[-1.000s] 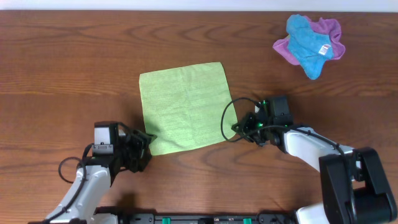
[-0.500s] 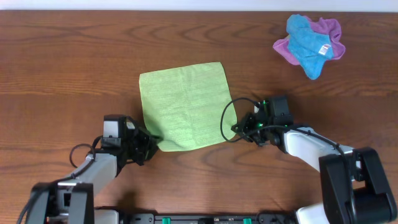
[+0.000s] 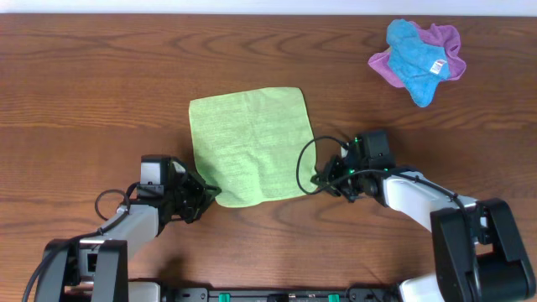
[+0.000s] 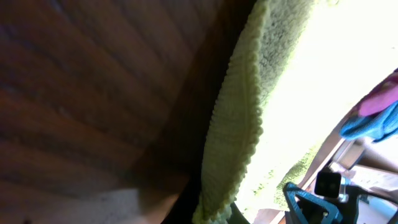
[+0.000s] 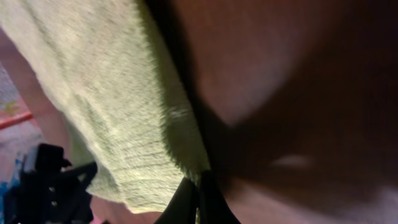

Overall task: Fold the cloth
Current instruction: 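Grasp the towel's near left and right corners with both grippers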

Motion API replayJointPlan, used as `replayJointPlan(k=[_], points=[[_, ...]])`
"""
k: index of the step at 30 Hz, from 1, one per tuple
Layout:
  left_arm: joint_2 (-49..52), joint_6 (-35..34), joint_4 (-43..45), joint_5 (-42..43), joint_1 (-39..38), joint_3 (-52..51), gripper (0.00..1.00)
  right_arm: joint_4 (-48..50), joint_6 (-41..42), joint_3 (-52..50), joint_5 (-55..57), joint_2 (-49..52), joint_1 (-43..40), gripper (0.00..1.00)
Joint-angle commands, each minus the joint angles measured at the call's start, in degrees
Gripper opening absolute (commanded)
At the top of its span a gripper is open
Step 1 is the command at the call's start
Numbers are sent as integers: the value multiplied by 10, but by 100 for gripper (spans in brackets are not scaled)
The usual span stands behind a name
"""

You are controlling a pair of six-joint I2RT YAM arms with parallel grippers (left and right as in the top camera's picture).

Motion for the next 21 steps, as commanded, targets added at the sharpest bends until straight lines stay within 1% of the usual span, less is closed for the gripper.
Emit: replayJointPlan(k=[1,3,5,9,12,16,21], points=[[15,71,-42,-7,2,12,6,-26,-24,-4,-20,5,11,1],[15,120,-89,-7,16,26,6,-54,-43,-4,-20,-2,15,1],[15,152,-122,-6,35,36,6,-74,-59,-4,-18,-10,15,1],[15,190,-154,6,67,45,6,-114,-74,-4,0,-33,15,1],[15,198,-166,24,79,45,6,-135,-83,-4,5,-57,15,1],[15,203,-166,55,79,45,6,-147,-83,-4,4,-93,16,2],[15,203,-168,104,80,59,6,-186,-82,-4,5,-144,29,2]])
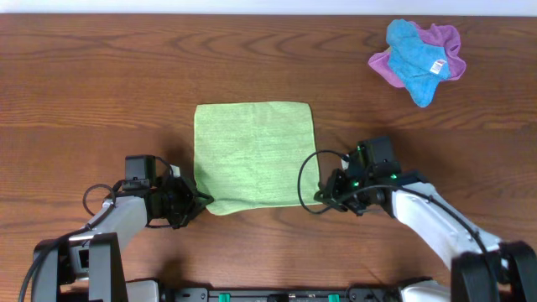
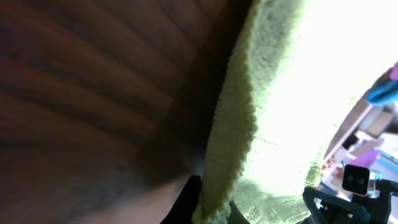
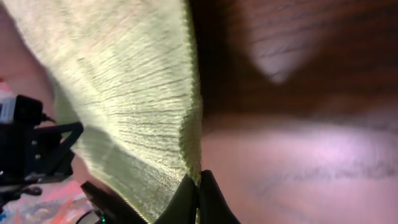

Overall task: Fold the cloth
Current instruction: 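Grasp the towel's near left and right corners with both grippers, then fold the near edge over toward the far edge with both grippers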

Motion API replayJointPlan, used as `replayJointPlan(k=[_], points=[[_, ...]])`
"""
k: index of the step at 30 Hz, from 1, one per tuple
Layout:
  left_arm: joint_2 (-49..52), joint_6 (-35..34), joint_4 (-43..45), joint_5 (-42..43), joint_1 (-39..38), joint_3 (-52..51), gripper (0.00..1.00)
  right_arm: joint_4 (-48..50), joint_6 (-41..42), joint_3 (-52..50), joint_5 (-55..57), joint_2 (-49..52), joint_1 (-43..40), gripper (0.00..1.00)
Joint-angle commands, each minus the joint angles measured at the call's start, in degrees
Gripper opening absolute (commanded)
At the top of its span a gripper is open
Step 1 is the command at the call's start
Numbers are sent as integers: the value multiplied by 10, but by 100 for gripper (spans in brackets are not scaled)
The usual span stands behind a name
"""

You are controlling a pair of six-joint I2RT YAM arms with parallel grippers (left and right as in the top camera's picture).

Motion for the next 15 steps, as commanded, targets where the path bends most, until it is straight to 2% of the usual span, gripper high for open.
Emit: replayJointPlan(k=[1,7,15], points=[[6,14,-3,47,3,23,6,-20,-10,-2,3,-33,15,2],[6,14,-13,63,3,84,6,-18,26,-1,47,-93,35,1],[6,-14,-15,-14,3,152,6,70,50,-1,111,-90,34,1]])
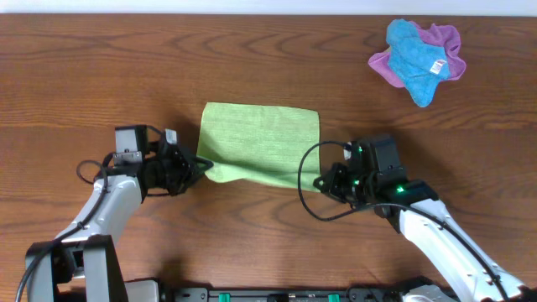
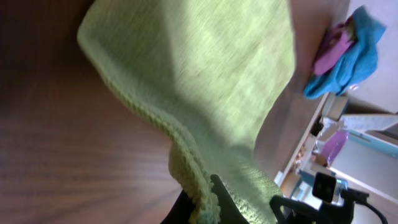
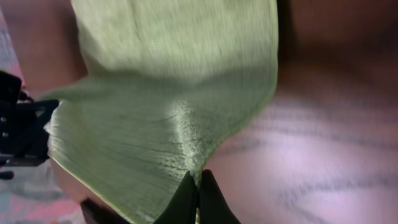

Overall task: Fold the cloth
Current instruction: 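Fold the near edge over toward the far edge with both grippers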

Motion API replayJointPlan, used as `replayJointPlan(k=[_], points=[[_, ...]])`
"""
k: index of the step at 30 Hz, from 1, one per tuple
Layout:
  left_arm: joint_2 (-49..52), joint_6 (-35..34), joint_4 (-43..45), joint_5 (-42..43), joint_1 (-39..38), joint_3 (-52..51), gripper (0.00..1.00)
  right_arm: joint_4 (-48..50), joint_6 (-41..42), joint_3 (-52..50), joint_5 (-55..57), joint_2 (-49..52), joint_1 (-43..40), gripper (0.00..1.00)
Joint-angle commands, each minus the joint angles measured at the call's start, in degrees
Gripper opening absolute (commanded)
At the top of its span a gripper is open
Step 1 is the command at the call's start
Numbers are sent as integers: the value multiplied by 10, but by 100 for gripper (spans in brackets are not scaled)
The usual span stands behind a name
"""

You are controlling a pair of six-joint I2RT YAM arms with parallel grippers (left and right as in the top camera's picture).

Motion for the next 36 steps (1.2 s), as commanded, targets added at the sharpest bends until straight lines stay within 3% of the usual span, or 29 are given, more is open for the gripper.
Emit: replayJointPlan(k=[1,6,14,36], points=[[5,-17,-2,-51,2,27,6,24,19,-1,45,5,3,1],[19,-31,15,-86,-1,39,6,87,25,0,61,49,0,1],[82,-92,119,-87,-20,51,6,119,14,57,77,131,-8,1],[271,-83,136,-111,-48,254,6,122,-44,219,128,287,-35,1]])
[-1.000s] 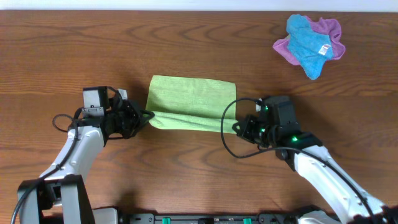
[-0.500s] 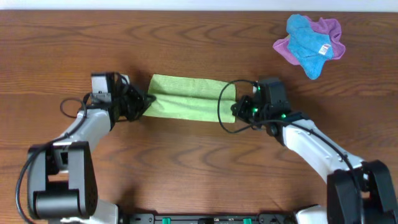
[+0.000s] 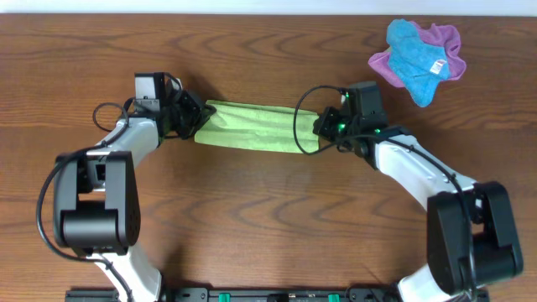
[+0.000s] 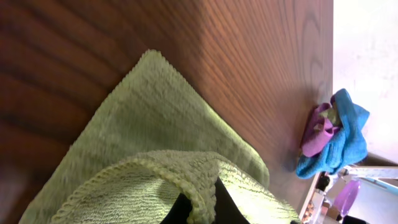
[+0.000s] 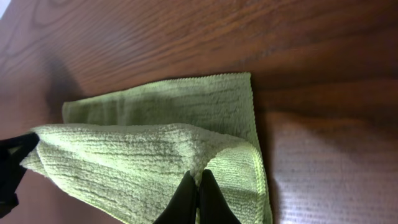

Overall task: Fold the cloth
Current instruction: 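Fold the near edge over toward the far edge with both grippers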

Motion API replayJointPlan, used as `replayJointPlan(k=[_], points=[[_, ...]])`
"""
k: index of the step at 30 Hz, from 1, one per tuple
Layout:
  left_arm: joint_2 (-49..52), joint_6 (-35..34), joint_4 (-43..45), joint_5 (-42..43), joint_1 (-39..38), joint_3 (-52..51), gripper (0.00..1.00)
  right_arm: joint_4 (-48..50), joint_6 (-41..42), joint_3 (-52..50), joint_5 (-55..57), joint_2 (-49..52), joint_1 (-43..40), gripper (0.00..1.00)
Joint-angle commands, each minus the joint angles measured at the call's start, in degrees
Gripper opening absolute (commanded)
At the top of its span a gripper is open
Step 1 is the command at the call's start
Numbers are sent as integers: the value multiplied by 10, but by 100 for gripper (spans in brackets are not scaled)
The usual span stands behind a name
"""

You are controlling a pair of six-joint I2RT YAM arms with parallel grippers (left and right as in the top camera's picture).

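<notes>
The green cloth [image 3: 252, 127] lies doubled over as a narrow band on the table, its upper layer carried toward the far edge. My left gripper [image 3: 195, 119] is shut on the cloth's left corner [image 4: 199, 186]. My right gripper [image 3: 319, 127] is shut on the cloth's right corner [image 5: 198, 167]. In the right wrist view the lifted layer arches over the flat bottom layer [image 5: 186, 99]. In the left wrist view the bottom layer's corner [image 4: 149, 93] rests flat on the wood.
A blue cloth on a purple cloth [image 3: 419, 52] lies bunched at the far right of the wooden table [image 3: 268, 226]. Both arms reach in from the near edge, the left [image 3: 92, 176] and the right [image 3: 436, 184].
Both grippers have moved away from the near edge to the cloth's far edge, still holding the corners. The cloth now shows as a narrow doubled band instead of a wide sheet.
The cloth lay flat and skewed with both grippers shut on its near corners. Then it sat squared to the table. Then the near edge was lifted and carried halfway over. Now the held corners are over the far edge, the cloth doubled.
</notes>
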Motion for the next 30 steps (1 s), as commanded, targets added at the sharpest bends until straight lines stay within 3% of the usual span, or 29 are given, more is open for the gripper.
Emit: replayJointPlan(k=[1,30], points=[[22,7,3,-17,0,26,6,3,-13,14,23,18,-5,1],[76,19,47,-100,-12,32,6,83,-30,16,49,91,-3,3]])
